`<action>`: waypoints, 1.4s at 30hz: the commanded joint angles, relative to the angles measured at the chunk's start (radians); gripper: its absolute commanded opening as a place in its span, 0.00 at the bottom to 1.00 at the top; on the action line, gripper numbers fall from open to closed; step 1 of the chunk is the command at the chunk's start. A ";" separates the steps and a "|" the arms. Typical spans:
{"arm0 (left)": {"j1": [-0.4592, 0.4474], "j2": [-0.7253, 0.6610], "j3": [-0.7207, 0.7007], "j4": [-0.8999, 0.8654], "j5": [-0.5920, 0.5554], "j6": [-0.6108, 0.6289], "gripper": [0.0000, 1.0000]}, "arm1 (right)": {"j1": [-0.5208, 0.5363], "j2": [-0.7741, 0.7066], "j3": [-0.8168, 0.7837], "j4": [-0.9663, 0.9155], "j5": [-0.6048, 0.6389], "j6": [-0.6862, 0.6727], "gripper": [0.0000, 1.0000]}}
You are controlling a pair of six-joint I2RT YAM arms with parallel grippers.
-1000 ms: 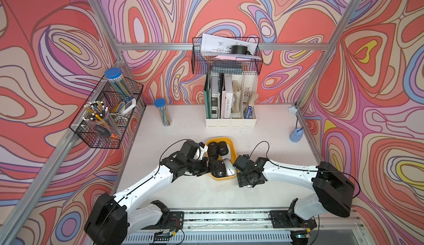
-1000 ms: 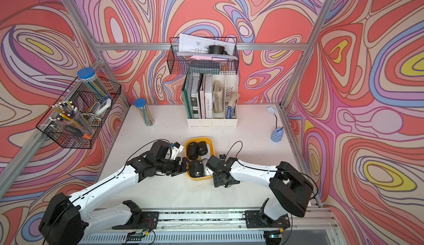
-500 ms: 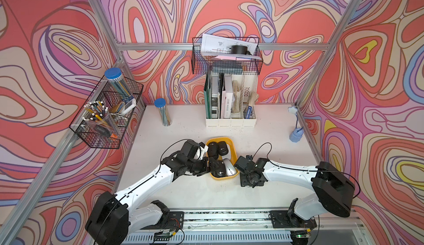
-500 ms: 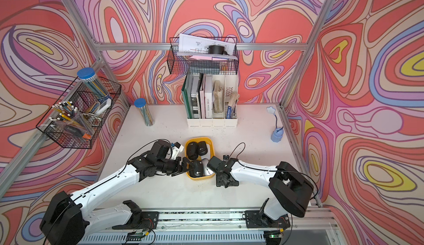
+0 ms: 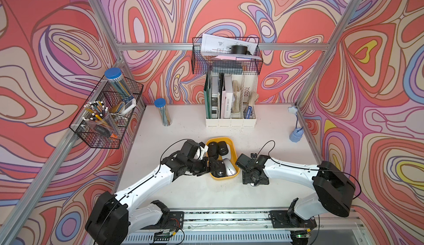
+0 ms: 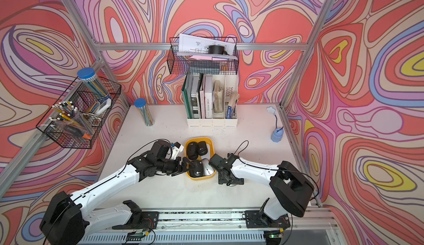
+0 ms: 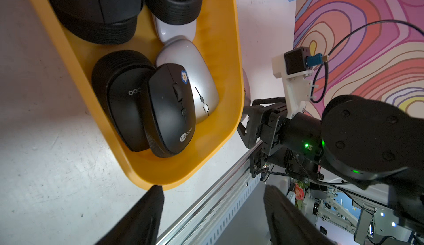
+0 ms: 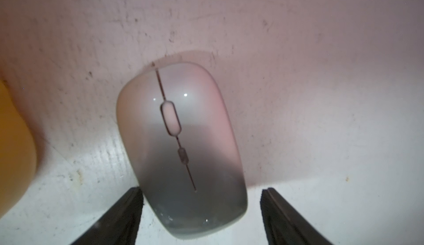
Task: Put the mouse in the storage box
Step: Pick up the mouse from the center of the board.
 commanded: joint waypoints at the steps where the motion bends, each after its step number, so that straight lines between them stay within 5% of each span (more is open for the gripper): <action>1: -0.004 -0.007 0.027 -0.012 -0.002 0.018 0.75 | -0.030 0.018 0.038 -0.017 0.038 -0.057 0.83; 9: -0.003 -0.013 0.038 -0.033 -0.009 0.028 0.75 | -0.099 0.020 0.000 0.050 -0.046 -0.137 0.76; 20: -0.037 0.031 0.067 -0.018 0.032 0.031 0.75 | -0.105 0.012 -0.042 0.121 -0.081 -0.153 0.80; 28: -0.192 0.098 0.130 0.001 0.020 0.051 0.74 | -0.106 0.012 -0.060 0.186 -0.107 -0.148 0.66; 42: -0.196 0.077 0.142 -0.048 -0.066 0.062 0.74 | -0.106 -0.104 -0.059 0.141 -0.063 -0.136 0.52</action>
